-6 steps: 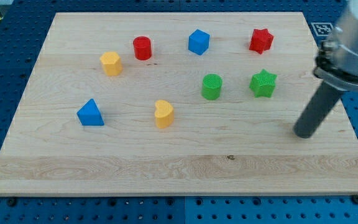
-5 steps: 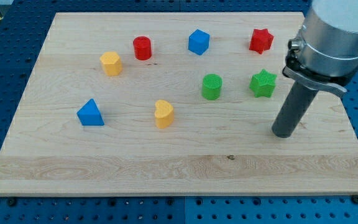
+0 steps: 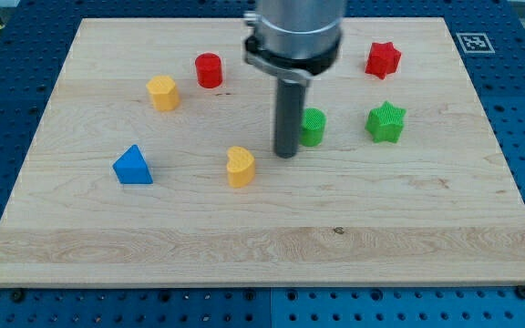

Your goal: Move yellow hexagon slightly down

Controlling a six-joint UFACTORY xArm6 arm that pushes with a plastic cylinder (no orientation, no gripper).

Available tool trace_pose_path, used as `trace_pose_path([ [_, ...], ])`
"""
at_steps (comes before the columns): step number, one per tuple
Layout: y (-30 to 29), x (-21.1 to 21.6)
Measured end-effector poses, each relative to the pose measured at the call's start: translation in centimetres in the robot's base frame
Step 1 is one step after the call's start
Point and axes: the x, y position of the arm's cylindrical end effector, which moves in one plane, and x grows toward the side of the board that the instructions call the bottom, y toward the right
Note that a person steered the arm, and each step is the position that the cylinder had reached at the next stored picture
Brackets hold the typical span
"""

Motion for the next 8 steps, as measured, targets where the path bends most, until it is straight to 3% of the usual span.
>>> trace_pose_path([
  [2,-12.8,-2.2],
  [8,-19.5,-13.3],
])
